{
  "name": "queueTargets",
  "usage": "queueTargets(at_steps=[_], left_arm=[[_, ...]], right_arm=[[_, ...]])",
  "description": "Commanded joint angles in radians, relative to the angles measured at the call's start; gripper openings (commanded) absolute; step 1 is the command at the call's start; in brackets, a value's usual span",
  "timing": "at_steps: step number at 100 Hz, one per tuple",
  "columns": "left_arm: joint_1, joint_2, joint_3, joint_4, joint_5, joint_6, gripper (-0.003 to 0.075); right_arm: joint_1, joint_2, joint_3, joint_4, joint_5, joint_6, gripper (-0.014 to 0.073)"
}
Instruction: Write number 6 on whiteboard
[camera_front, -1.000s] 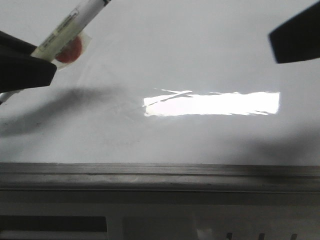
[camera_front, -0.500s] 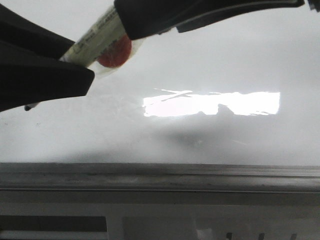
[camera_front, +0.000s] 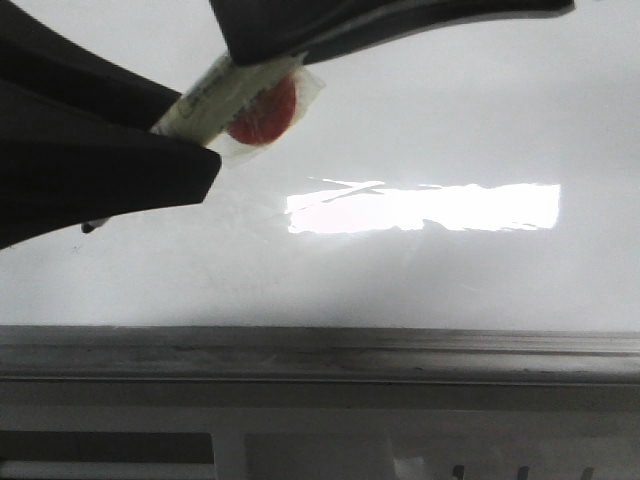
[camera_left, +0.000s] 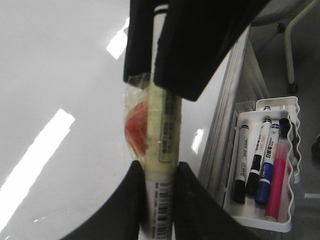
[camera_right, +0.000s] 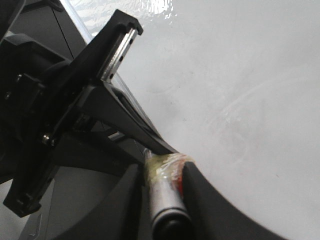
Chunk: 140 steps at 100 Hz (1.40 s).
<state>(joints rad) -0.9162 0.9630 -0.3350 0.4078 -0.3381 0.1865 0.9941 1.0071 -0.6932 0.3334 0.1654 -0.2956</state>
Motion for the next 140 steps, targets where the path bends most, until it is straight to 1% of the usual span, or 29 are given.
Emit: queueTargets(at_steps=[1, 16, 36, 43, 45, 47, 55, 59, 64, 81, 99, 111, 127, 140], left_arm=[[-0.007, 0.001, -0.033, -0.012, -0.093, -0.004, -0.0020], [-0.007, 0.001, -0.033, -0.012, -0.104, -0.004, -0.0020], [-0.007, 0.002, -0.033, -0.013, -0.104, -0.004, -0.0011], [-0.007, 0.002, -0.033, -0.013, -0.104, -0.004, 0.0059], [-0.007, 0.002, -0.033, -0.016, -0.104, -0.004, 0.0104], [-0.007, 0.002, -0.033, -0.020, -0.104, -0.004, 0.0128], [-0.007, -0.009, -0.033, -0.058, -0.104, -0.004, 0.0268], [-0.004, -0.018, -0.033, -0.080, -0.101, -0.004, 0.0316], [0.006, -0.034, -0.033, -0.089, -0.080, -0.004, 0.0344], [0.083, -0.133, -0.033, -0.119, 0.023, -0.002, 0.0347], [0.161, -0.303, -0.033, -0.171, 0.083, -0.002, 0.0347], [0.214, -0.401, -0.033, -0.170, 0.134, -0.002, 0.0347], [0.263, -0.449, -0.033, -0.222, 0.147, -0.002, 0.0347], [0.271, -0.449, -0.033, -0.246, 0.147, -0.002, 0.0347]], right_arm=[[0.003, -0.009, -0.033, 0.006, -0.089, -0.012, 0.0086], [0.003, -0.009, -0.033, 0.006, -0.085, -0.012, -0.0068], [0.003, -0.009, -0.033, 0.006, -0.085, -0.012, -0.0071], [0.003, -0.009, -0.033, 0.006, -0.085, -0.012, -0.0071], [0.003, -0.009, -0.033, 0.006, -0.083, -0.012, -0.0071], [0.003, -0.009, -0.033, 0.006, -0.083, -0.012, -0.0071], [0.001, -0.009, -0.033, 0.007, -0.079, -0.010, -0.0071], [0.001, -0.009, -0.033, 0.007, -0.079, -0.008, -0.0071], [0.001, -0.009, -0.033, 0.007, -0.080, -0.008, -0.0071], [-0.019, -0.009, -0.033, 0.019, -0.093, 0.014, -0.0071], [-0.121, -0.009, -0.033, 0.099, -0.124, 0.014, -0.0071], [-0.174, -0.009, -0.042, 0.139, -0.165, 0.014, -0.0071], [-0.233, 0.020, -0.126, 0.147, -0.138, 0.014, -0.0071], [-0.279, 0.076, -0.210, 0.147, -0.109, 0.014, -0.0071]])
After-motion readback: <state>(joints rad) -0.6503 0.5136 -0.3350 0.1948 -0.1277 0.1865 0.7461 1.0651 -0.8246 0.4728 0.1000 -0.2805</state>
